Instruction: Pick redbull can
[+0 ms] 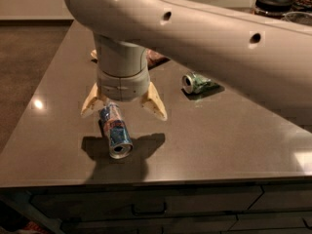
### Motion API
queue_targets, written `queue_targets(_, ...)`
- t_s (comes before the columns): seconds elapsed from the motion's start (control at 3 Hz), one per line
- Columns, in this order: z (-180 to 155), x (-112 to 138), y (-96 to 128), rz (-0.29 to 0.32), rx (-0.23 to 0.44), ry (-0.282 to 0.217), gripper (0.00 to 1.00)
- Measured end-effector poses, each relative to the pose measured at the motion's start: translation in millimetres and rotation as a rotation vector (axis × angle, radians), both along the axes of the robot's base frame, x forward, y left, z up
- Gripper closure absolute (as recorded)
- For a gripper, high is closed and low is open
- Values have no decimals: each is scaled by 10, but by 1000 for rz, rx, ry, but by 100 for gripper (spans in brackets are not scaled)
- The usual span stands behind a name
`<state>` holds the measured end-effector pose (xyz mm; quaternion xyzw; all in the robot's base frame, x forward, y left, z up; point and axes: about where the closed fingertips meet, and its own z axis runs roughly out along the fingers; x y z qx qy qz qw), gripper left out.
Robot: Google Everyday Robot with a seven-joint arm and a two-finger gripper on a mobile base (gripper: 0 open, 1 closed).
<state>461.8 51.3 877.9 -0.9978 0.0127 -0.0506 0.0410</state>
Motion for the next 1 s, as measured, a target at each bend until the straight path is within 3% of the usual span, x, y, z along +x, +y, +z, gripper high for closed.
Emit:
queue_targets(0.33, -63, -129, 33, 53, -37, 23, 0)
queue_targets(1.0, -213, -269, 121, 96, -68, 65, 0)
